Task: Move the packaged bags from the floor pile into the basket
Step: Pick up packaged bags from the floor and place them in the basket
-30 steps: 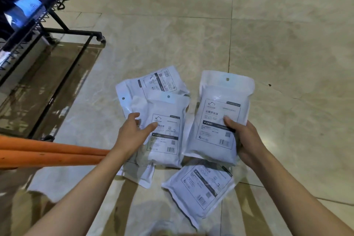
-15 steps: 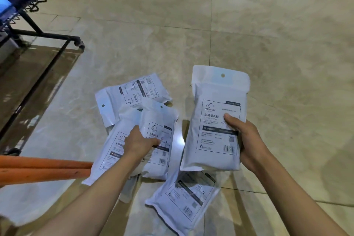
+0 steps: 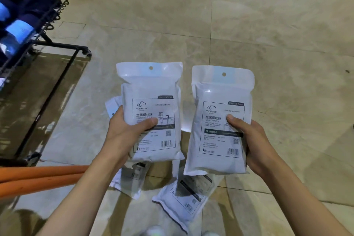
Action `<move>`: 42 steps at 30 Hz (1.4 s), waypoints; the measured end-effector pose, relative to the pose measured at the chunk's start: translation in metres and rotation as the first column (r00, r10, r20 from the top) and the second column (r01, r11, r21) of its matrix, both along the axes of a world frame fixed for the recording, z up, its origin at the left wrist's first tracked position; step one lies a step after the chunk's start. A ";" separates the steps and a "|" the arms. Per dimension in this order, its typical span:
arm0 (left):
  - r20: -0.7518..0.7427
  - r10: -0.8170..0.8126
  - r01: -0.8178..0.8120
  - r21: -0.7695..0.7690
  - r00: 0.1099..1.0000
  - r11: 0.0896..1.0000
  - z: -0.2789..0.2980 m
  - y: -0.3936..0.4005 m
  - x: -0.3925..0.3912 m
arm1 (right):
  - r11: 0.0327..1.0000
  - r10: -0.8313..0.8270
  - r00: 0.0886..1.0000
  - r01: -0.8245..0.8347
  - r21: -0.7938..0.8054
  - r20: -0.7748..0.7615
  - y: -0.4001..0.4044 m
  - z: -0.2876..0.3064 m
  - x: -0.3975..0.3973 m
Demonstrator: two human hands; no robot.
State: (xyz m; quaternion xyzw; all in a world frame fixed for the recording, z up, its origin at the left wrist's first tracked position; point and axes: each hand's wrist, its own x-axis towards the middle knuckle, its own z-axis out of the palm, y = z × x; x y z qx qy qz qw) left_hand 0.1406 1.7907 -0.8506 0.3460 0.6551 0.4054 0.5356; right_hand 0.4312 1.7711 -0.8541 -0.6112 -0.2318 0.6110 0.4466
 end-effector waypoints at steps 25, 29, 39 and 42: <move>0.118 -0.036 0.015 0.172 0.992 0.985 0.746 -0.059 0.029 | 0.989 -0.017 0.999 0.010 0.144 0.048 -0.065 0.717 0.019; 0.120 -0.016 -0.009 0.206 0.993 0.978 0.787 -0.085 0.035 | 0.987 -0.075 0.996 0.068 0.148 0.043 -0.087 0.762 0.023; 0.117 -0.257 0.231 0.203 0.959 0.952 0.821 -0.075 0.045 | 0.920 -0.344 0.938 0.326 0.216 0.046 -0.156 0.815 0.027; 0.124 -0.401 0.371 0.211 0.907 0.904 0.827 -0.074 0.055 | 0.866 -0.461 0.886 0.438 0.240 0.050 -0.189 0.823 0.019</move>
